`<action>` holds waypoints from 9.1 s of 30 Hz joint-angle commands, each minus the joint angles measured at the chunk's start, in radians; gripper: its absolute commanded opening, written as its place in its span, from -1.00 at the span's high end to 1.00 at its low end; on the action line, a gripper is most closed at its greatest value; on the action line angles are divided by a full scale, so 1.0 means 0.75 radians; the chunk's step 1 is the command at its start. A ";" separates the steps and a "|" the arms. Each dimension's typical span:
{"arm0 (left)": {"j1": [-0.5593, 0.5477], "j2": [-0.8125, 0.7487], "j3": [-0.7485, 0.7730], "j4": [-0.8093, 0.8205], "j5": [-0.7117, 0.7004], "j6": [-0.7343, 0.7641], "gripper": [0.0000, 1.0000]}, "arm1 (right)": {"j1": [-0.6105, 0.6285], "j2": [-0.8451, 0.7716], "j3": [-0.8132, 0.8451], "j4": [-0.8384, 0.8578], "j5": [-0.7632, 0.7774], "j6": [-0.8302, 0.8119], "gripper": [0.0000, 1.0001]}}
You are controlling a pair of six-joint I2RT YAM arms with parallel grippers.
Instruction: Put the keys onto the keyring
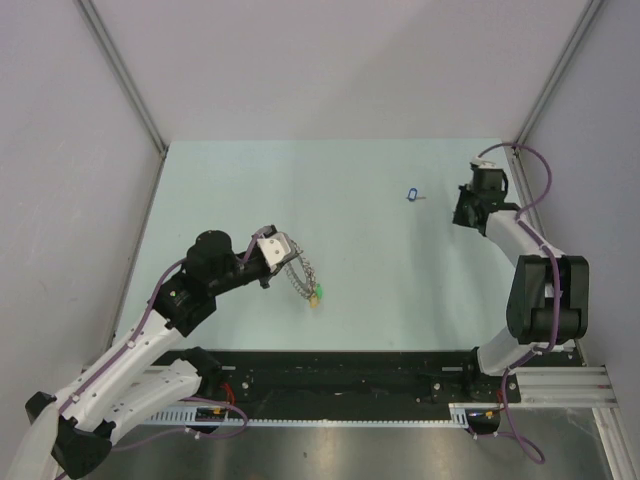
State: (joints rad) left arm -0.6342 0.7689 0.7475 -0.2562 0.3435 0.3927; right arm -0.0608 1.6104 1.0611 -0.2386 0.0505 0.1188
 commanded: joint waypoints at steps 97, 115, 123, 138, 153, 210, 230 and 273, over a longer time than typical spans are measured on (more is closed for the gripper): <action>0.023 0.030 0.008 0.092 0.006 0.006 0.99 | 0.950 -0.738 -0.785 0.283 -0.249 0.245 0.25; 0.023 0.055 0.001 0.098 0.006 0.008 0.99 | 0.907 -0.673 -0.965 0.424 -0.319 0.273 0.41; 0.023 0.061 0.003 0.098 0.008 0.010 0.99 | 0.889 -0.597 -0.959 0.469 -0.362 0.255 0.43; 0.023 0.055 0.003 0.096 0.006 0.008 0.99 | 0.899 -0.525 -0.926 0.470 -0.380 0.228 0.55; 0.023 0.051 0.003 0.096 0.006 0.008 0.99 | 0.944 -0.550 -0.885 0.390 -0.356 0.200 1.00; 0.023 0.014 -0.007 0.094 -0.057 0.020 0.99 | 1.216 0.103 0.318 -0.588 -0.026 -0.154 1.00; 0.023 0.010 -0.003 0.092 -0.047 0.022 0.99 | 1.237 0.211 0.181 -0.776 -0.088 -0.189 1.00; 0.023 0.024 -0.007 0.096 -0.049 0.018 0.99 | 1.245 -0.554 -0.575 0.087 -0.005 0.097 0.33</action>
State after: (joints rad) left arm -0.6247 0.8021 0.7330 -0.2497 0.2989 0.3931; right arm 0.8719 1.3247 0.7635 -0.4347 -0.0154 0.1055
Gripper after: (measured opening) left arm 0.008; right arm 0.336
